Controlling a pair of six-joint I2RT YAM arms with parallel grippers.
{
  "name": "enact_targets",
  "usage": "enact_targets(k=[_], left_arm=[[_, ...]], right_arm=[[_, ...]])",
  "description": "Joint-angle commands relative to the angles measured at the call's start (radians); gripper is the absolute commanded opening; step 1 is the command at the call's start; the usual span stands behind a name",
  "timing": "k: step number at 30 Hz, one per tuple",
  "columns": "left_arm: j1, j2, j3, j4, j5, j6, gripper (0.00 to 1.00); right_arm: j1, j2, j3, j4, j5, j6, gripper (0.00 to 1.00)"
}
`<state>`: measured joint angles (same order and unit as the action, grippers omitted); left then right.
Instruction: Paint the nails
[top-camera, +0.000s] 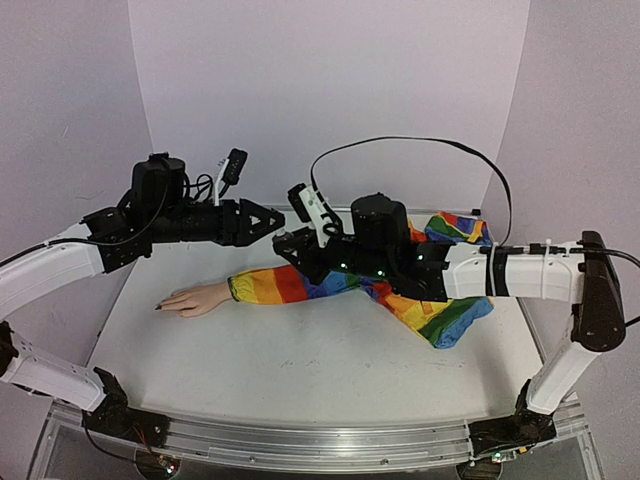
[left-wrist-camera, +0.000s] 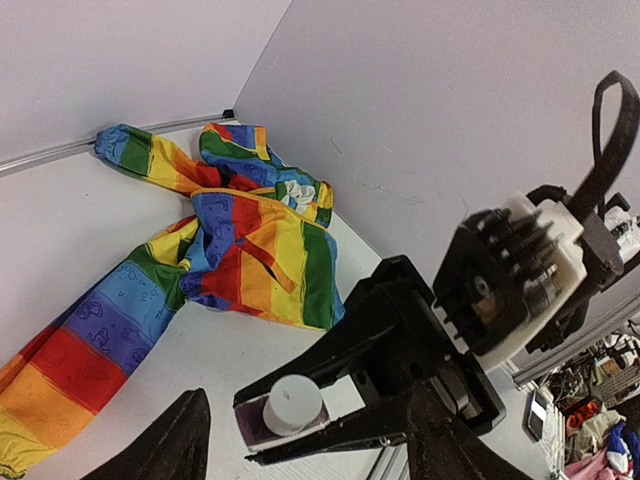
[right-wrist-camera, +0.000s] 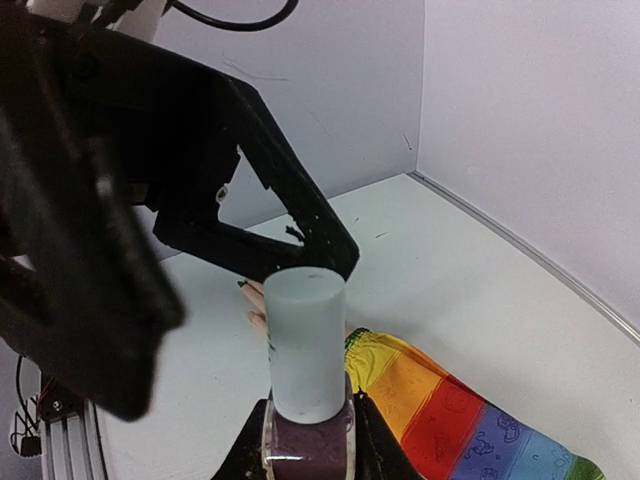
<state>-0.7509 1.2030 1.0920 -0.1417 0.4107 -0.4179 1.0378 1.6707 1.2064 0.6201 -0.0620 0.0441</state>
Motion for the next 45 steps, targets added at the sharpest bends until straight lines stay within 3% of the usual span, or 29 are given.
enact_targets(k=[1,11,16,20,23,25,27,30,34,36,40,43,45], left_arm=[[-0.013,0.024,0.081,0.024,-0.031,-0.015,0.62],[-0.031,0.058,0.087,0.025,-0.012,0.018,0.28],[-0.034,0.065,0.073,0.03,0.095,0.091,0.09],[-0.034,0.071,0.071,0.035,0.361,0.208,0.0],[-0.04,0.075,0.08,0.042,0.701,0.281,0.0],[-0.059,0.068,0.09,0.042,0.905,0.316,0.0],[-0.081,0.059,0.108,0.041,1.061,0.335,0.0],[-0.093,0.027,0.108,0.042,1.101,0.373,0.0],[-0.084,0.005,0.084,0.045,0.902,0.379,0.0],[-0.065,0.001,0.072,0.043,0.751,0.353,0.08],[0.023,-0.01,0.028,0.041,0.526,0.257,0.46],[0.103,-0.009,0.001,0.037,0.445,0.166,0.69],[0.134,-0.014,-0.018,0.032,0.366,0.115,0.77]], right_arm=[[0.012,0.01,0.063,0.05,0.029,-0.034,0.0],[0.013,-0.001,0.054,0.068,0.035,-0.035,0.0],[0.008,-0.014,0.049,0.101,-0.039,-0.023,0.0],[-0.052,-0.052,0.005,0.17,-0.277,0.028,0.0],[-0.123,-0.066,-0.002,0.234,-0.721,0.093,0.0],[-0.133,-0.064,-0.004,0.374,-1.063,0.197,0.0],[-0.129,-0.05,0.004,0.575,-1.24,0.392,0.0],[-0.127,-0.067,-0.02,0.711,-1.257,0.49,0.0],[-0.148,-0.088,-0.049,0.708,-1.177,0.481,0.0],[-0.168,-0.089,-0.062,0.707,-1.15,0.485,0.0],[-0.206,-0.112,-0.104,0.639,-1.038,0.434,0.0],[-0.214,-0.135,-0.096,0.348,-0.852,0.26,0.0],[-0.214,-0.135,-0.072,0.206,-0.67,0.173,0.0]])
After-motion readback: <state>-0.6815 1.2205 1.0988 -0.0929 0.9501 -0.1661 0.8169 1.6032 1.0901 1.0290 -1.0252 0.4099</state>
